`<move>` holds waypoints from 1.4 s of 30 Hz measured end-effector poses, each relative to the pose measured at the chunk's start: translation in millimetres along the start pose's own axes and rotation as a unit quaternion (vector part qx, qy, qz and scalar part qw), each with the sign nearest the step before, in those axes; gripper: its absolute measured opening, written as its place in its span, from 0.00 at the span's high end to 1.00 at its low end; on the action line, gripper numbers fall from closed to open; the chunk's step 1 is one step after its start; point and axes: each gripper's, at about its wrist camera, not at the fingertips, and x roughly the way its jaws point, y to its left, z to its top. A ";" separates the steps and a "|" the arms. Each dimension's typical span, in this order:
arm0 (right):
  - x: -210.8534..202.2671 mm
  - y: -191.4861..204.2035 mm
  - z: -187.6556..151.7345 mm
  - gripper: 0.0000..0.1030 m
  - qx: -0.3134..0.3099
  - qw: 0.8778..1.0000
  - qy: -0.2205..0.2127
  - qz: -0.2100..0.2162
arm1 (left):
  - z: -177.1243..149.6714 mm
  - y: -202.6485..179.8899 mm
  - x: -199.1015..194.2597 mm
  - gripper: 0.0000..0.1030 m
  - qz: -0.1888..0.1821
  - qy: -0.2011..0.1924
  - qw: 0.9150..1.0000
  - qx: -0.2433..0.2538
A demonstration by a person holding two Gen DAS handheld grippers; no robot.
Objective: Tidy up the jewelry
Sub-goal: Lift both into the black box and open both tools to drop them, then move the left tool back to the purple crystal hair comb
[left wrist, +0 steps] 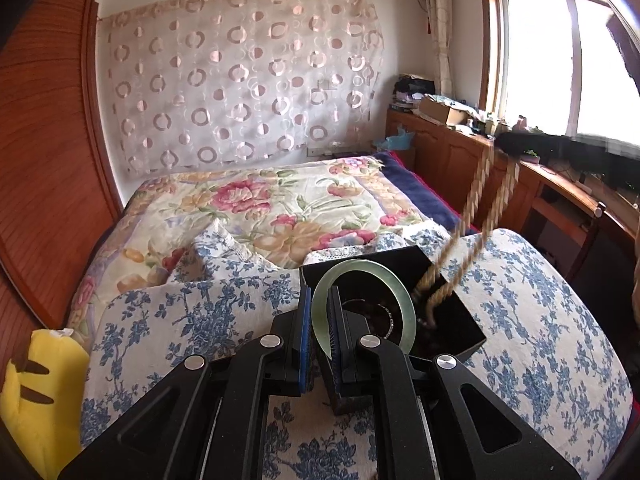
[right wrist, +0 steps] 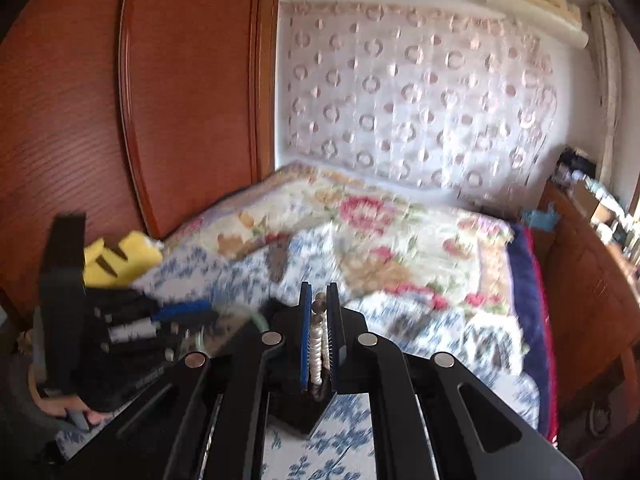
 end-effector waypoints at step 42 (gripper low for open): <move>-16.9 20.3 -144.2 0.90 0.027 0.998 0.038 0.028 | -28.3 -30.3 -22.7 0.92 -0.042 0.027 0.998 0.043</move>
